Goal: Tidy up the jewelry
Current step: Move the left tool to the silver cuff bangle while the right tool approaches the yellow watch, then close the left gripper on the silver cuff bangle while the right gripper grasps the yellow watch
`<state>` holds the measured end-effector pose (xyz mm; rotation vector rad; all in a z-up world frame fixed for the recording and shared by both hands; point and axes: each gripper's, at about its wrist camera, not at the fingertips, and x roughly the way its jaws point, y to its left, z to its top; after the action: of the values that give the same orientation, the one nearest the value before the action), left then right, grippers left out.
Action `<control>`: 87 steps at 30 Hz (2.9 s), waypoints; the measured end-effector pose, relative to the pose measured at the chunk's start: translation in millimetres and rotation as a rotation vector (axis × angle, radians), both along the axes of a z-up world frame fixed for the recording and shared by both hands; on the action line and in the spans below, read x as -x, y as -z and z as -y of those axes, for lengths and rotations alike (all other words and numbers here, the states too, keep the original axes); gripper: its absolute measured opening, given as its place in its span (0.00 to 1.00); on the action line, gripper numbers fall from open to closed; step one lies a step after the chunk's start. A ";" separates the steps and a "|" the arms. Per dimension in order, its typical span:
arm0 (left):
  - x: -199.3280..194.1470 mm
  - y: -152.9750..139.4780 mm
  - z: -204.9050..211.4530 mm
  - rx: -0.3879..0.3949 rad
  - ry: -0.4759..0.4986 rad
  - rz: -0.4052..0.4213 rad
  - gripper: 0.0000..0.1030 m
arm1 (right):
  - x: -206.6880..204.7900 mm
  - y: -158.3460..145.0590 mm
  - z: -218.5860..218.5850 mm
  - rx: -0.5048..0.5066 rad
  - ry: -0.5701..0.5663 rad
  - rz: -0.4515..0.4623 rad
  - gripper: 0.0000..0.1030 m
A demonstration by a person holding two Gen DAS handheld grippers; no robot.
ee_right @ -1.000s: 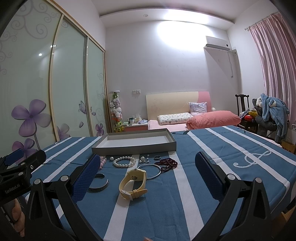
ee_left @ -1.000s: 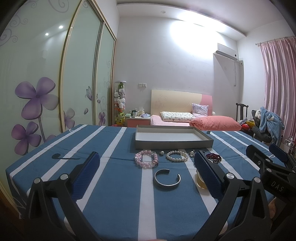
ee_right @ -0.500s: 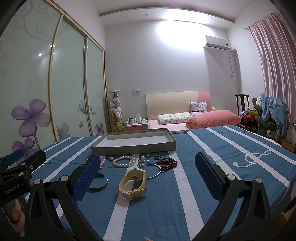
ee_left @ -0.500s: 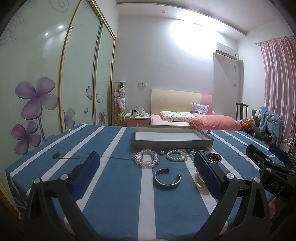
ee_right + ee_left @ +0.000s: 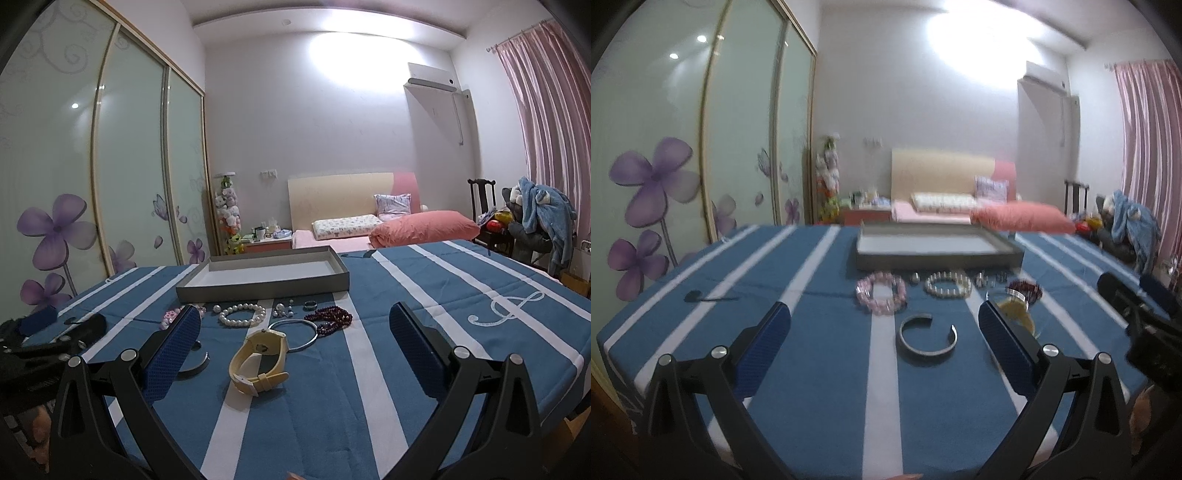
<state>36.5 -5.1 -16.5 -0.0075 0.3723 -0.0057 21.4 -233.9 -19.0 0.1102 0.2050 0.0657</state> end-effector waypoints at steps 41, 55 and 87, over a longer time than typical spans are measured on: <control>-128.9 60.3 23.3 -0.073 0.160 -0.476 0.63 | -33.5 13.1 4.4 -0.036 0.017 -0.152 0.98; -137.5 58.1 -44.3 -0.033 0.003 -0.493 0.63 | -61.1 23.5 -18.9 -0.005 -0.085 -0.317 0.93; -142.8 54.1 -65.9 0.013 -0.024 -0.497 0.63 | -113.8 40.6 -50.2 0.049 -0.113 -0.636 0.56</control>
<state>179.3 60.8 -70.6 -0.0267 0.8694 0.0179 135.3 -183.7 -59.6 0.0674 0.8475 0.1369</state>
